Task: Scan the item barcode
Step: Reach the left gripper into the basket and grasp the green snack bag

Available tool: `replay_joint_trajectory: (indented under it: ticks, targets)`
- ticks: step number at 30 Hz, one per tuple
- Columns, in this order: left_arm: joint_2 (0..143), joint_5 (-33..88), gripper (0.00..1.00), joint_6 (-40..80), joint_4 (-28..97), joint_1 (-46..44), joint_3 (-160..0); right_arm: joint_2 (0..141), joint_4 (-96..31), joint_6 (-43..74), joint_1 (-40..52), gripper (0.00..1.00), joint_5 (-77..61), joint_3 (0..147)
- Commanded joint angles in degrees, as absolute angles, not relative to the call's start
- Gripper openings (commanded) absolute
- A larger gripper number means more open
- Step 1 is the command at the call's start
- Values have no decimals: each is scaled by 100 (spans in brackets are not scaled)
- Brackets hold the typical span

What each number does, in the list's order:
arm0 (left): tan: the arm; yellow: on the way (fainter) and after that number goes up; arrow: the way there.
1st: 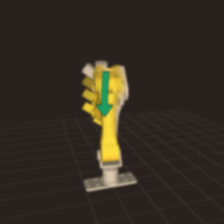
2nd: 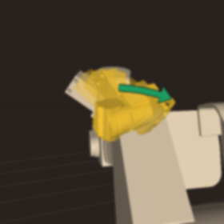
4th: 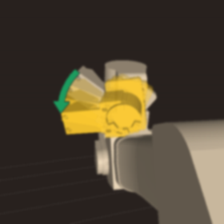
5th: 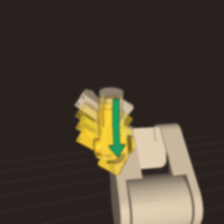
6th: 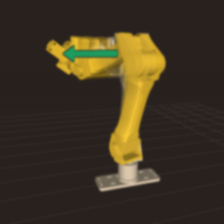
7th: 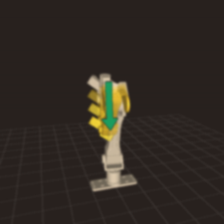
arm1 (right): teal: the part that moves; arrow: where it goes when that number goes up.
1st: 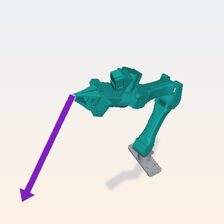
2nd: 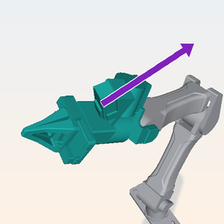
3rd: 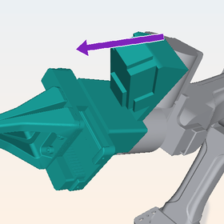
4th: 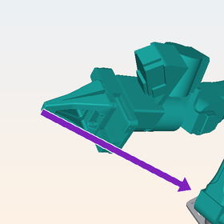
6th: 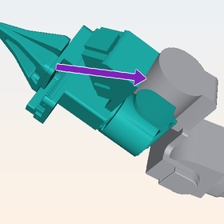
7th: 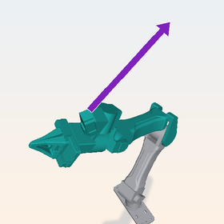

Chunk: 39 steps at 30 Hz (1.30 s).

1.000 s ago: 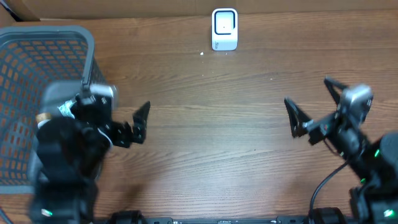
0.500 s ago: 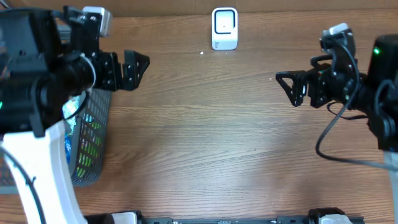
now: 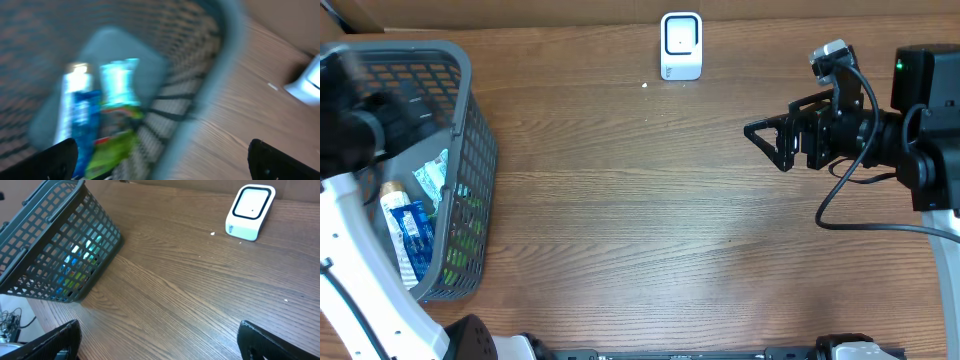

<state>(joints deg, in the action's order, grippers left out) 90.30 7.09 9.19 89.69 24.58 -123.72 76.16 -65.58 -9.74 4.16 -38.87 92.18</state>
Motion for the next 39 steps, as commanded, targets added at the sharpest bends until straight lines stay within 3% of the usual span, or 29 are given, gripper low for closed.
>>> replay_joint_trajectory:
  ticks: [1, 7, 14, 27, 30, 33, 35, 36, 37, 39]
  targets:
    - [9102, -198, 100, 1184, 9043, 3227, -12436, 7664, -6552, -1031, 410, 100, -3999, 9411]
    - [9489, -491, 100, 1160, 9347, 3459, -12195, 7664, -6818, -987, 410, 100, -3997, 9411]
    - [10283, -491, 89, 1382, 9638, 3452, -11522, 7664, -6936, -987, 410, 100, -3997, 9411]
    - [10372, -139, 86, 1424, 7891, 3444, -8643, 7664, -6938, -987, 410, 100, -3997, 9411]
    - [10372, -174, 81, 1584, 7207, 3444, -8125, 7664, -6932, -989, 410, 100, -3997, 9411]
    - [10372, -143, 73, 1680, 6416, 3444, -7575, 7664, -6928, -989, 410, 100, -3997, 9411]
    - [10372, -143, 55, 1678, 6213, 3444, -7404, 7664, -6925, -989, 410, 100, -3997, 9411]
    - [10372, -156, 26, 1678, 6184, 3444, -7354, 7664, -6928, -989, 410, 100, -3997, 9411]
    - [10372, -169, 15, 1678, 6187, 3444, -7354, 7664, -6928, -989, 410, 100, -3997, 9411]
    - [10372, -167, 4, 1678, 6180, 3444, -7360, 7664, -6928, -989, 410, 100, -3997, 9411]
